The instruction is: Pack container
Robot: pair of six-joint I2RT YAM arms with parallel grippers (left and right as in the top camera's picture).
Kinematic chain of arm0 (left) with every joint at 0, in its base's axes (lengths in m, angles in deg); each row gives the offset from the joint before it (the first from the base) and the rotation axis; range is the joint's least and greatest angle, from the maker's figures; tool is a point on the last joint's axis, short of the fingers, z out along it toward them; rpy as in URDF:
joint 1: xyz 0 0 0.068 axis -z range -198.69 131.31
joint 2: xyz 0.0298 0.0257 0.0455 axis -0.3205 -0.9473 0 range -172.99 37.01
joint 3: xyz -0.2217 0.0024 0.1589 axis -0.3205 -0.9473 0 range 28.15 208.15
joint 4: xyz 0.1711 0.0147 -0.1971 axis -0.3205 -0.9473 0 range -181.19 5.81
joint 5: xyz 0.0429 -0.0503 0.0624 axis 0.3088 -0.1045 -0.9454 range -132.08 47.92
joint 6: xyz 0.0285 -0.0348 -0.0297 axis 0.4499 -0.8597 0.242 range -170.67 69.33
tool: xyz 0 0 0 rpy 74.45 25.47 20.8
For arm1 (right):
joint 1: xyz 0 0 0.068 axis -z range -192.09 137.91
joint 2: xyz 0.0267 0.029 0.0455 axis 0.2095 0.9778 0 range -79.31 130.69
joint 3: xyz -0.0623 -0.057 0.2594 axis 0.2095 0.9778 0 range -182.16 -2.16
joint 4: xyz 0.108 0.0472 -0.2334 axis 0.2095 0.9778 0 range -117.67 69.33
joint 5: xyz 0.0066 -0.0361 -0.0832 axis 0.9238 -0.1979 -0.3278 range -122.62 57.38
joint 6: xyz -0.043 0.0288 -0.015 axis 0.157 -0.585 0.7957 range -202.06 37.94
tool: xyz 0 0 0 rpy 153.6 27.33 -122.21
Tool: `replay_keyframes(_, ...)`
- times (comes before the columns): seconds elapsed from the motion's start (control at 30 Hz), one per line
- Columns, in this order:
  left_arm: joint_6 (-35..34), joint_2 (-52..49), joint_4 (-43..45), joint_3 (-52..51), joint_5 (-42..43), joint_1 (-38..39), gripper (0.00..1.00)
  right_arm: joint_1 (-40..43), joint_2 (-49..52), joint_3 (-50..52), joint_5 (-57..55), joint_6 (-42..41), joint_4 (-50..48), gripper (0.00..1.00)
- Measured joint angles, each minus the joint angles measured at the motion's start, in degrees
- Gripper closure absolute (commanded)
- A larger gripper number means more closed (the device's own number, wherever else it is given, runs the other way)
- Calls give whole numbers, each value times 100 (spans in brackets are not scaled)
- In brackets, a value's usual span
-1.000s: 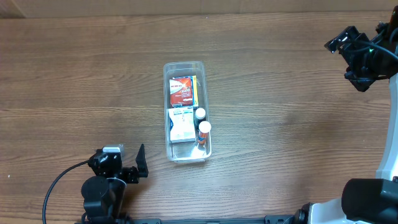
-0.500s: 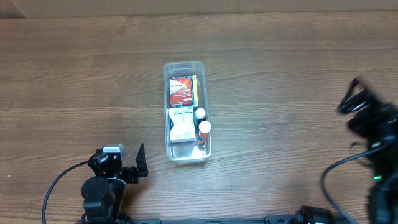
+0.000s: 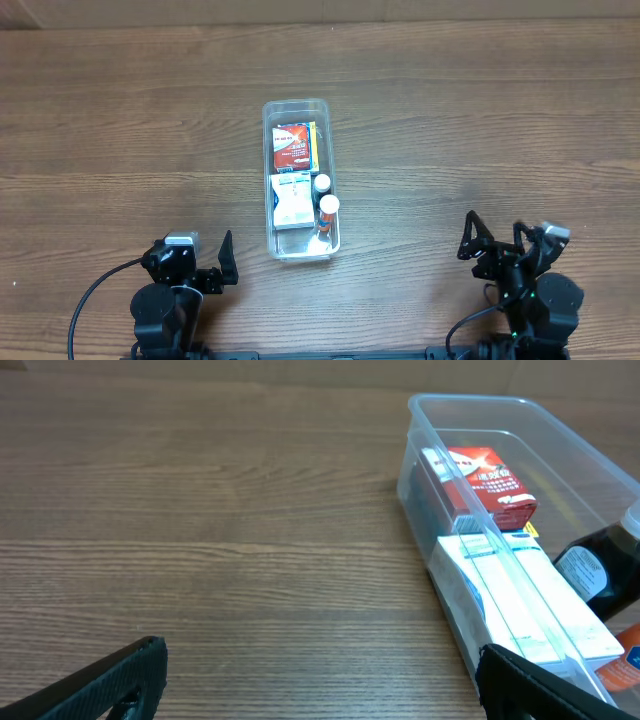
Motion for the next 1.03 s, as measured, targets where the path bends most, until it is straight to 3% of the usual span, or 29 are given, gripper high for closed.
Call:
replay_keyframes(0.13, 0, 0, 0, 0, 0, 0, 0, 0, -337, 435, 4, 0, -50, 0)
replay_keyframes(1.03, 2, 0, 0, 0, 0, 0, 0, 0, -339, 448, 2, 0, -114, 0)
